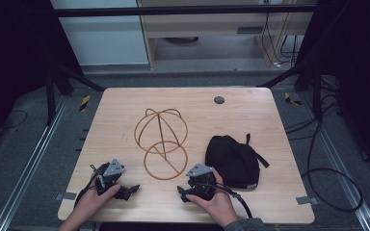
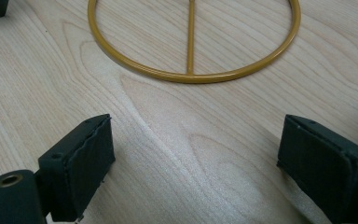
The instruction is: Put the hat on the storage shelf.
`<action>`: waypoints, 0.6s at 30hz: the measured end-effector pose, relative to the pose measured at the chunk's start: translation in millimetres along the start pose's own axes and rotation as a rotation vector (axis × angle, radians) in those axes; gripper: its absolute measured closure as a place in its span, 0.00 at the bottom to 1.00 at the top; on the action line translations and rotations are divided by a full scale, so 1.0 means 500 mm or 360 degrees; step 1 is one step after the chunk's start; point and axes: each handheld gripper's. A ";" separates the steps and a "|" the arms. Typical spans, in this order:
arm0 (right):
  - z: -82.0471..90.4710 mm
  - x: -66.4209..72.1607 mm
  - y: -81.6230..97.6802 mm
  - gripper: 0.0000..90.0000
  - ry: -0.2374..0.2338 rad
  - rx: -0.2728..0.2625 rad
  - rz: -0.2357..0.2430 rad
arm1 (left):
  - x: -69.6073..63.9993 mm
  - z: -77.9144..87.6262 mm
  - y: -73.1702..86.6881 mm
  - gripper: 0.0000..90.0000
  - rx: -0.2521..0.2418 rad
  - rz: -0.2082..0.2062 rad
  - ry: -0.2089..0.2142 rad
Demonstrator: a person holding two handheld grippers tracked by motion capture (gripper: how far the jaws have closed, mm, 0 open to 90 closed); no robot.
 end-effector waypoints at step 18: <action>0.090 0.007 -0.031 0.10 0.0227 0.0049 0.0106 | -0.001 0.000 0.000 0.00 -0.0001 0.0001 0.0000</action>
Point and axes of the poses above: each handheld gripper's, and its own axes: z roughly backward along the jaws, y roughly out of its underside, x roughly to its left, and after that the axes turned 3 degrees about -x, right-handed
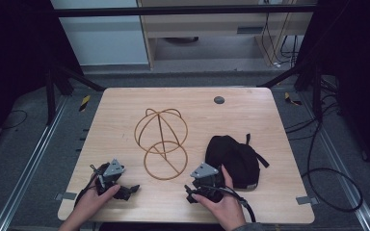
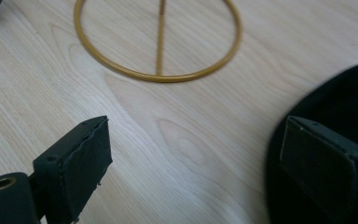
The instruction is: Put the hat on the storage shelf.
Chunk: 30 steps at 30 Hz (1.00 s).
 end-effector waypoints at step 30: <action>0.139 -0.181 -0.001 0.12 0.0261 0.0330 0.0016 | 0.002 -0.001 -0.001 0.00 0.0003 -0.0001 0.0001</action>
Point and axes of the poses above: each handheld gripper's, and its own axes: z roughly backward along the jaws, y roughly out of its underside, x roughly to its left, and after that the axes turned 3 degrees about -x, right-handed
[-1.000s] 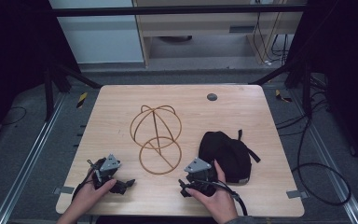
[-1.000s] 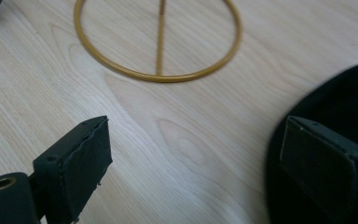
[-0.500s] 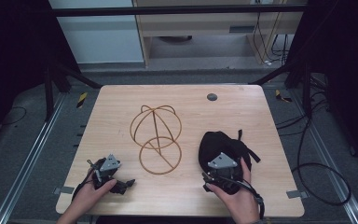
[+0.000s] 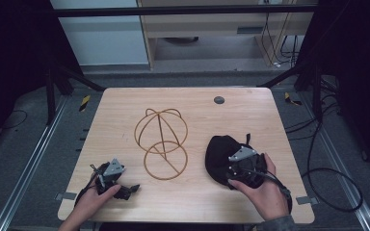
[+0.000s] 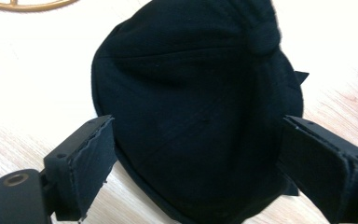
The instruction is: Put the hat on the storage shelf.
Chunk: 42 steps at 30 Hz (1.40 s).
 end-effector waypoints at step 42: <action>-0.086 -0.111 -0.107 0.82 -0.0344 0.0280 0.0040 | -0.002 0.001 0.001 0.00 -0.0003 0.0007 -0.0004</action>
Point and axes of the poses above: each handheld gripper's, and its own axes: z roughly backward along the jaws, y roughly out of its underside, x roughly to its left, and after that the axes turned 3 degrees about -x, right-handed
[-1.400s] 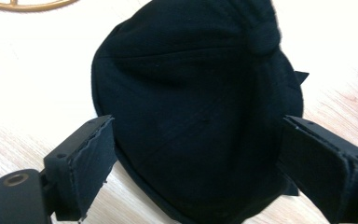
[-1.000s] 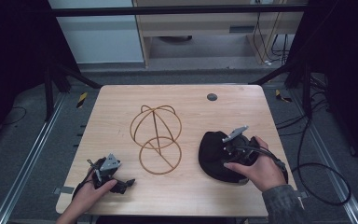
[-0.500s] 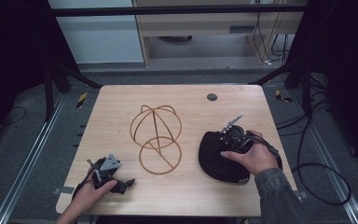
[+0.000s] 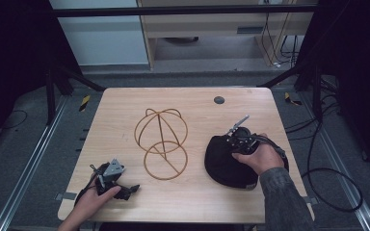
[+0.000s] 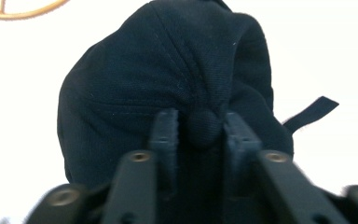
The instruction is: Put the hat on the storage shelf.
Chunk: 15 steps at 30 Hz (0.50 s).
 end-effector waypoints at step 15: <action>0.067 0.002 0.009 0.87 -0.0070 -0.0180 -0.0003 | -0.001 0.000 0.000 0.00 -0.0001 0.0003 -0.0004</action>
Point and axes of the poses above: each handheld gripper's, and its own axes: z roughly backward along the jaws, y roughly out of its underside, x roughly to its left, and after that the axes turned 3 degrees about -x, right-handed
